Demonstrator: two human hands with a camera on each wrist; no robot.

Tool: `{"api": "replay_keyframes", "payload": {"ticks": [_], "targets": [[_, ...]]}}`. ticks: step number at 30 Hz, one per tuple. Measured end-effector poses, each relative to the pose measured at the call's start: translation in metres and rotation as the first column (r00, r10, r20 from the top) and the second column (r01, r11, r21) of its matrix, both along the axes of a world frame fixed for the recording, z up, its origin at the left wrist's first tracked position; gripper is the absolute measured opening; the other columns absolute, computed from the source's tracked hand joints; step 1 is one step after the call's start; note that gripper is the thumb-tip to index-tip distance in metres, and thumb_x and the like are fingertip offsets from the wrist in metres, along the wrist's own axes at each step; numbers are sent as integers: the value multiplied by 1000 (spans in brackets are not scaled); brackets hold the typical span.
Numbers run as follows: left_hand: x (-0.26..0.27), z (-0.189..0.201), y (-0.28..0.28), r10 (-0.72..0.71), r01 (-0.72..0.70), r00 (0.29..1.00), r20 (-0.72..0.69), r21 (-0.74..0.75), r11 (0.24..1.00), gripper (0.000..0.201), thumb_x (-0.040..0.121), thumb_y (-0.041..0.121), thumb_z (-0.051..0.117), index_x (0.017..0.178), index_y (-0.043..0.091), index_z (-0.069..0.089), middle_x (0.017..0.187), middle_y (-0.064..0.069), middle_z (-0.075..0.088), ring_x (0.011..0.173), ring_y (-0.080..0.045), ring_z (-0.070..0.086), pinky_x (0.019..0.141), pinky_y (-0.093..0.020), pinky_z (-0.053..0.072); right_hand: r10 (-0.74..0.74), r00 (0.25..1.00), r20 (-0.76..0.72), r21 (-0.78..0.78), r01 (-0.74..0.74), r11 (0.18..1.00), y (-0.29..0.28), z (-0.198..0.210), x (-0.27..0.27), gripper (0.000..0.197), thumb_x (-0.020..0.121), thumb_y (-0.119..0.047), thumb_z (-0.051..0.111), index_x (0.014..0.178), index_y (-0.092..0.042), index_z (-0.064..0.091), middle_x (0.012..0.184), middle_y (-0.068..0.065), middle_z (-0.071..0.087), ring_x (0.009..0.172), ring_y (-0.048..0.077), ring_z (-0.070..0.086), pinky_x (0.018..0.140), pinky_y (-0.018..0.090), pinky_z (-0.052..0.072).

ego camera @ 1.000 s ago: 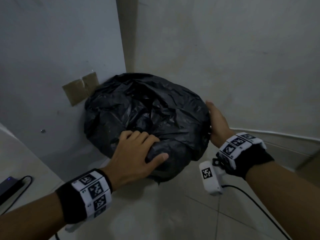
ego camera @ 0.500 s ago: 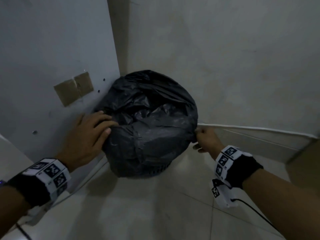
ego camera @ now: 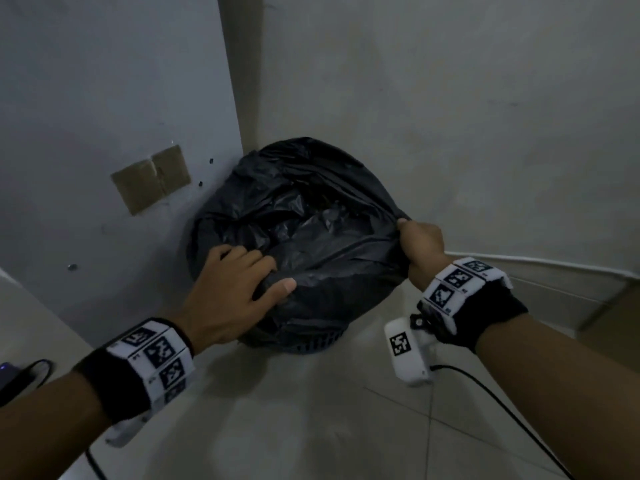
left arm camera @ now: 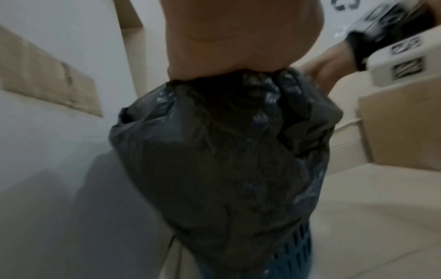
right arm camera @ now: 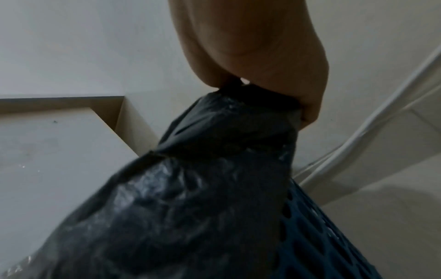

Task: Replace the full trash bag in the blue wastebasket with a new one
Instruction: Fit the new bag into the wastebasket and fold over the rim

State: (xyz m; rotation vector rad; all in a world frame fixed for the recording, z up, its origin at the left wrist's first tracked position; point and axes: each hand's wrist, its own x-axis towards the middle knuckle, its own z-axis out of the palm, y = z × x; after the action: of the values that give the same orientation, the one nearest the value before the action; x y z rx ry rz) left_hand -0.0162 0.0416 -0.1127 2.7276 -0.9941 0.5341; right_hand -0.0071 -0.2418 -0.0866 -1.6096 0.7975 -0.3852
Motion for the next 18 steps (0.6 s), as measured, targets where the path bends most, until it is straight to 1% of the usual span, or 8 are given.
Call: {"api": "replay_keyframes", "payload": {"ticks": [2,4,6,8,10,12,14,18], "targets": [[4,1,8,-38,39,998,42,-24,999,53,97,60,16,79,21,48,72,7,44,70,-16,40,82,-31,29,-48,999,9,-86,49,995,-3,-4,-2,38,96,-20,46,120,7,56,117,22,60,99,36,58,82,39,45],[9,1,19,-91,94,993,74,-41,995,52,100,53,19,80,17,51,74,5,45,70,-19,41,84,-34,32,-8,999,-49,-60,5,998,-5,-11,-7,29,95,-17,45,109,4,58,117,24,61,93,35,58,75,37,47],[15,1,28,-108,113,991,75,-66,991,54,101,48,19,86,14,59,82,0,55,78,-23,50,94,-42,35,145,978,-149,60,-137,989,-2,-15,-12,16,95,-15,45,95,-2,55,108,20,61,84,32,58,66,37,52],[18,0,35,-80,88,995,62,-143,986,48,101,40,23,98,13,63,98,-4,62,93,-24,55,105,-50,30,239,952,-191,92,-225,970,1,-14,-16,15,98,-11,43,85,-7,51,98,14,57,75,28,56,63,36,51],[18,0,35,-55,73,995,78,-245,967,34,98,26,31,111,14,59,112,-6,61,104,-25,54,111,-51,26,227,969,-92,111,-217,970,4,-9,-17,10,95,-3,43,96,-5,52,97,15,57,78,29,56,60,35,51],[13,6,28,-60,87,993,100,-290,953,33,95,18,33,118,14,57,120,-7,59,110,-25,53,114,-51,23,174,985,5,127,-173,977,5,-7,-17,19,91,1,42,105,-8,51,93,13,57,81,29,54,56,32,49],[4,14,13,-89,115,991,101,-289,951,34,97,21,34,120,14,58,122,-5,60,113,-23,52,114,-50,24,211,977,22,52,-212,976,14,-6,-20,14,89,1,43,96,-9,50,86,12,55,79,29,54,57,34,51],[-11,23,-16,-130,139,990,60,-186,973,40,99,41,34,126,22,56,128,3,58,119,-16,51,116,-43,20,347,936,-62,-75,-351,933,45,-11,-29,10,88,-5,47,92,-4,57,88,16,62,75,31,60,67,42,57]]}}
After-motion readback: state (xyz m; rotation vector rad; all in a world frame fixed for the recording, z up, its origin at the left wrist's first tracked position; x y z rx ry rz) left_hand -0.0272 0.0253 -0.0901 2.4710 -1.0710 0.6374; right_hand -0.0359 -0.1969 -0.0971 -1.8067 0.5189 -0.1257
